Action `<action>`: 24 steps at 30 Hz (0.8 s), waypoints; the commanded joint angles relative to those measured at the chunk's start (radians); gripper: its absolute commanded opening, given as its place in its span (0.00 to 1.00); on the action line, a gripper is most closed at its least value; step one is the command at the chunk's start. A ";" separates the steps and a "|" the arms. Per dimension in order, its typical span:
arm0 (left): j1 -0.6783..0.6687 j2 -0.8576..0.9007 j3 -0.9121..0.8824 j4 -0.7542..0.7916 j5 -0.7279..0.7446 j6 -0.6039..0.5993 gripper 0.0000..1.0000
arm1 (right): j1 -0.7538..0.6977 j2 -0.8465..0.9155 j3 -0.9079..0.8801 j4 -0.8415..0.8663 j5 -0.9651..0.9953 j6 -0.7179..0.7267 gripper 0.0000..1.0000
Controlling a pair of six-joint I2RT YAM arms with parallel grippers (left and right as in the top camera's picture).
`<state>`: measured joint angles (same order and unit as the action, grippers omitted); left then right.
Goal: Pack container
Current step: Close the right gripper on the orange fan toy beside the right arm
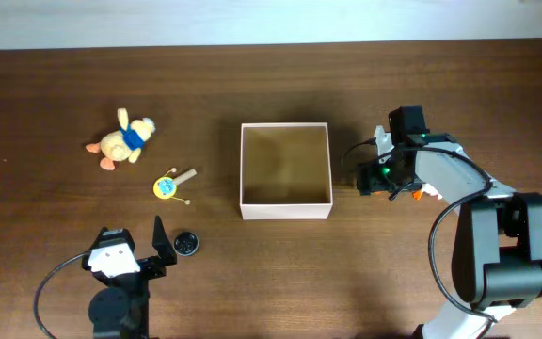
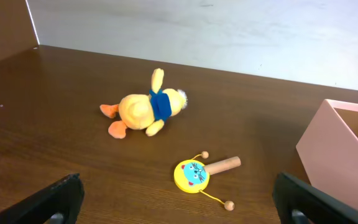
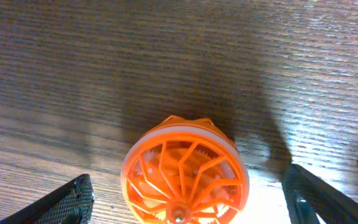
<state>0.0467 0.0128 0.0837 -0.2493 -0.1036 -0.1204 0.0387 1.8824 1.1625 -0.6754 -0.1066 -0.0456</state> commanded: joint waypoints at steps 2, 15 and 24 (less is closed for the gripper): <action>0.004 -0.008 -0.006 0.003 0.013 0.016 0.99 | -0.006 0.009 0.016 0.003 -0.013 0.000 0.87; 0.004 -0.008 -0.006 0.003 0.013 0.016 0.99 | -0.006 0.009 0.016 0.021 -0.013 -0.002 0.87; 0.004 -0.008 -0.006 0.003 0.013 0.016 0.99 | -0.006 0.021 0.016 0.037 -0.013 -0.003 0.86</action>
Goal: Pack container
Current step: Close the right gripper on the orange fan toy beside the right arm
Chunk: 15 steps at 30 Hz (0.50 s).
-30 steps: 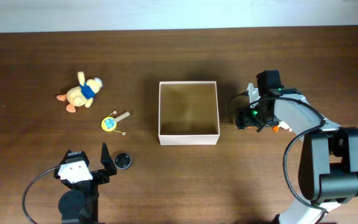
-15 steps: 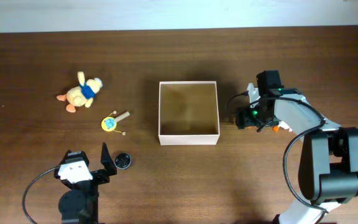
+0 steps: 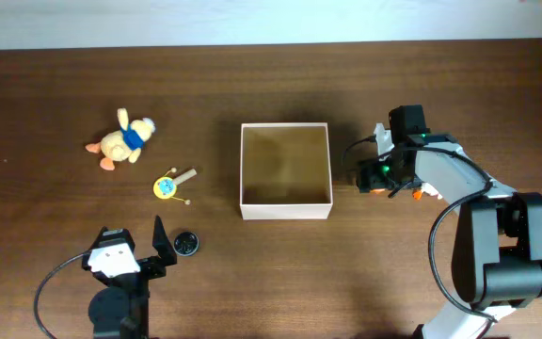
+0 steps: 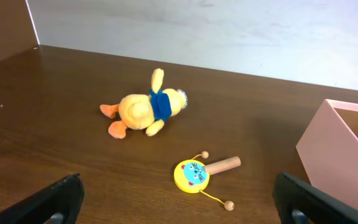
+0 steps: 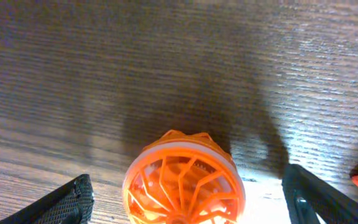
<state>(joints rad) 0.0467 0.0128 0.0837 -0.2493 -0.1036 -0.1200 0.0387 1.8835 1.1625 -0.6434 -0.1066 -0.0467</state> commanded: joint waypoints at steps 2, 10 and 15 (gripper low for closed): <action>0.004 -0.008 -0.006 0.003 0.013 0.016 0.99 | -0.006 0.031 0.016 0.001 -0.013 -0.002 0.86; 0.004 -0.008 -0.006 0.003 0.013 0.016 0.99 | -0.006 0.039 0.014 -0.012 -0.013 -0.002 0.71; 0.004 -0.008 -0.006 0.003 0.013 0.016 0.99 | -0.006 0.039 0.014 -0.018 -0.013 -0.001 0.60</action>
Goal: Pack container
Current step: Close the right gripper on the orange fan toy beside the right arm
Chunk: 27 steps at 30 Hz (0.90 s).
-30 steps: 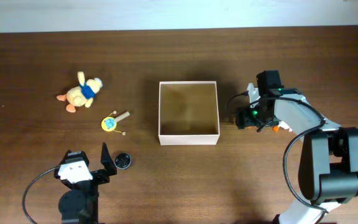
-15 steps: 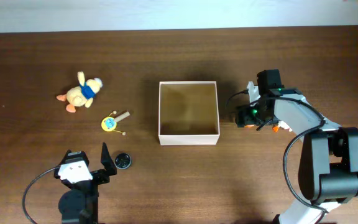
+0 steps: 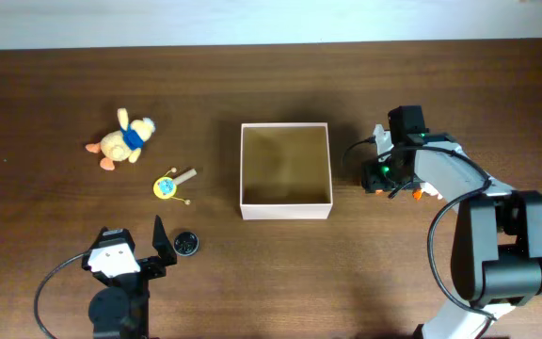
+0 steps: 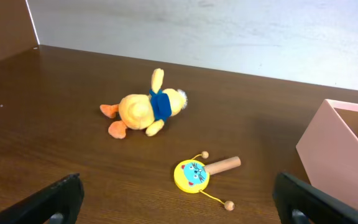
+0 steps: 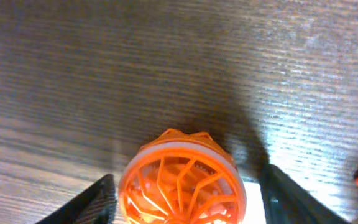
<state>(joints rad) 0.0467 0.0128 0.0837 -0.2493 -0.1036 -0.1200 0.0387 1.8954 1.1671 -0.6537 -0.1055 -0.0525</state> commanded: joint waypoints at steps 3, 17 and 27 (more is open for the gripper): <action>0.004 -0.008 -0.006 0.003 0.013 0.016 0.99 | -0.006 0.027 0.010 -0.008 -0.014 0.008 0.56; 0.004 -0.008 -0.006 0.003 0.013 0.016 0.99 | -0.006 0.026 0.076 -0.073 -0.014 0.008 0.50; 0.004 -0.008 -0.006 0.003 0.013 0.016 0.99 | -0.006 0.026 0.190 -0.135 0.011 0.007 0.46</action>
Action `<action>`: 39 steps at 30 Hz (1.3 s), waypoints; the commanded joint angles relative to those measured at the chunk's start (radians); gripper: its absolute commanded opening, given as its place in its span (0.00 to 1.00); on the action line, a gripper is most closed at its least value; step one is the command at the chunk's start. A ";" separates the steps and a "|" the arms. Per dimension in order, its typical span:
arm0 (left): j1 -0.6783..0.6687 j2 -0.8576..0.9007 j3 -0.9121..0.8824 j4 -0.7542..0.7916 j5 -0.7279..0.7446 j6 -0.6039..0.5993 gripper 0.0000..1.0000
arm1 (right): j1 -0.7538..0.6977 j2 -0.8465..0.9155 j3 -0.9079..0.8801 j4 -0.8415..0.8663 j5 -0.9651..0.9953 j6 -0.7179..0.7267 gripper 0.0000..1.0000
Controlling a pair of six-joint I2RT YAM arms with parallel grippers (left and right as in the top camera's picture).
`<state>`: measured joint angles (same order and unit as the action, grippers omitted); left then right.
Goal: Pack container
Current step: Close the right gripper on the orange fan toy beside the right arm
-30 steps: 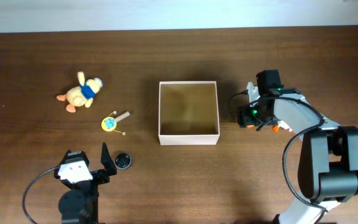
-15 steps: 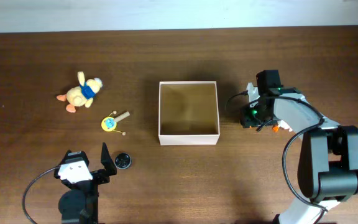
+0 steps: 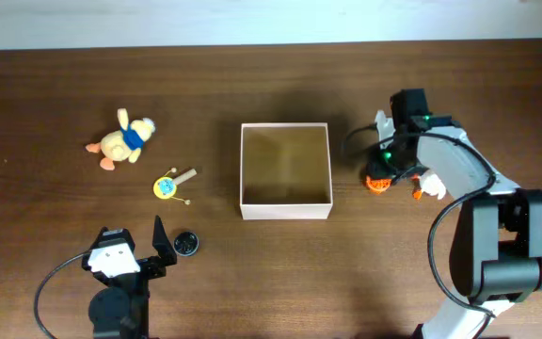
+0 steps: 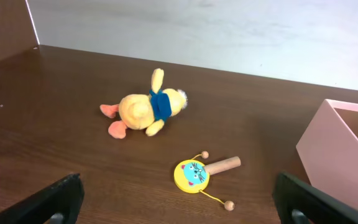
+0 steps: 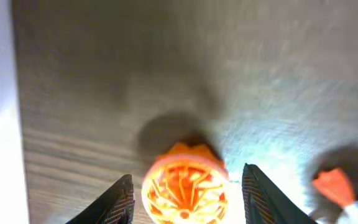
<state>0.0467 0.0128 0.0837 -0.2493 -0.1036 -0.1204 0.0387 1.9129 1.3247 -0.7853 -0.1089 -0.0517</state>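
Note:
The open pink-walled box (image 3: pixel 286 210) stands mid-table; its corner shows in the left wrist view (image 4: pixel 334 149). An orange spoked wheel toy (image 3: pixel 376 182) lies on the table just right of the box. My right gripper (image 5: pixel 188 199) is above the wheel toy (image 5: pixel 185 190), fingers either side with a gap on both sides, open. A plush duck (image 3: pixel 125 139) (image 4: pixel 145 109) and a yellow rattle drum (image 3: pixel 167 185) (image 4: pixel 191 175) lie left of the box. My left gripper (image 4: pixel 179 208) stands open at the near left, holding nothing.
A small orange and white piece (image 3: pixel 423 188) (image 5: pixel 331 180) lies right of the wheel toy. A black disc (image 3: pixel 186 244) sits beside the left arm. The box's pale wall fills the left edge of the right wrist view.
My right gripper has risen away from the wheel toy, which looks smaller, and its fingers stand closer together. The wrist has shifted towards the far side. The left arm is unchanged.
My right gripper was low over the orange wheel toy with its fingers wide apart. At each later moment the fingers stood narrower, and now it is higher with the toy still on the table. The left arm, duck, drum and box stayed put.

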 commanded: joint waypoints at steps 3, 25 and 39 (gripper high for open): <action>0.004 -0.008 -0.006 0.003 0.013 0.016 0.99 | -0.006 0.008 0.033 -0.008 0.017 0.002 0.51; 0.004 -0.008 -0.006 0.003 0.013 0.016 0.99 | -0.006 0.008 -0.042 -0.009 0.016 -0.001 0.60; 0.004 -0.008 -0.006 0.003 0.013 0.016 0.99 | -0.006 0.008 -0.091 0.007 0.015 -0.001 0.56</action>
<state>0.0467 0.0128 0.0837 -0.2493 -0.1040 -0.1200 0.0387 1.9144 1.2415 -0.7815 -0.1013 -0.0536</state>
